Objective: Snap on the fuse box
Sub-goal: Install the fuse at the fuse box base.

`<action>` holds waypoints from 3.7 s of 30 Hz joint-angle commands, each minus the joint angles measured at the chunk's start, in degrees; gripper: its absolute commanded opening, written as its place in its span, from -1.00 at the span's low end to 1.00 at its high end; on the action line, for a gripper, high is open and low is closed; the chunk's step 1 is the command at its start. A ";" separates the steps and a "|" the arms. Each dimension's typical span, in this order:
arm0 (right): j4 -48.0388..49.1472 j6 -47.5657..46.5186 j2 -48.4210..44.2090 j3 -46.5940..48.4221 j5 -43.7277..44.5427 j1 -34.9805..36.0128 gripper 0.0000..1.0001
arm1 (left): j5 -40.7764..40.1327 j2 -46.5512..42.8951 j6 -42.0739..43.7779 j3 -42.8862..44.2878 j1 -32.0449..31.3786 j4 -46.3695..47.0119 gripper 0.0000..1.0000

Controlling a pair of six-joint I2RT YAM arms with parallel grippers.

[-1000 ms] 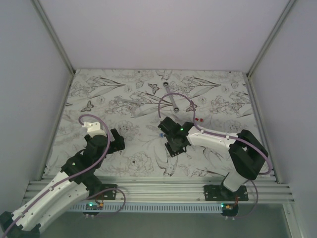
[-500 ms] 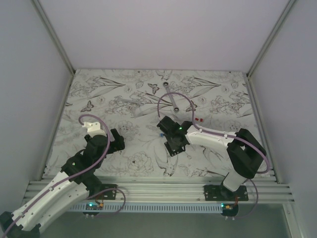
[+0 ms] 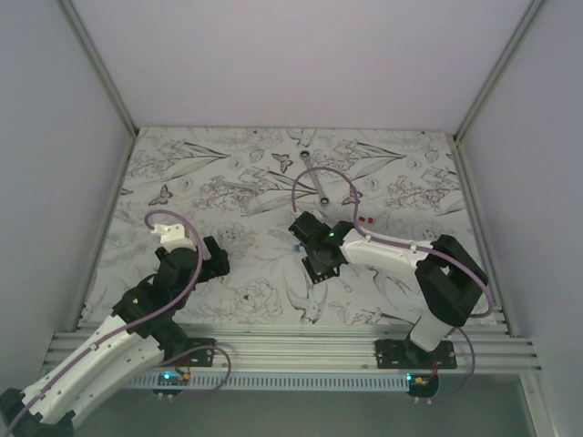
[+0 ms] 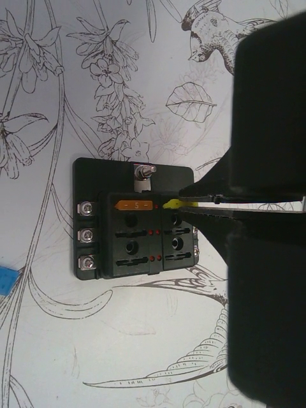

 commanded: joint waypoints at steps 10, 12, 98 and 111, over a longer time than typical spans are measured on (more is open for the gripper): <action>-4.31 -1.03 11.83 1.92 -0.42 -0.53 -1.00 | -0.50 -0.49 0.35 -0.51 0.30 0.05 1.00; -4.79 -1.47 14.29 3.04 -0.42 -1.03 -1.00 | -0.40 -0.64 0.39 -0.56 0.28 0.04 1.00; 0.60 -1.69 -5.77 -4.05 -2.44 -1.89 -0.67 | -0.38 -0.87 0.41 -0.60 0.29 0.05 0.99; -2.20 -2.05 1.74 -4.46 -2.59 -2.08 -1.00 | -0.49 -0.76 0.34 -0.60 0.28 0.04 1.00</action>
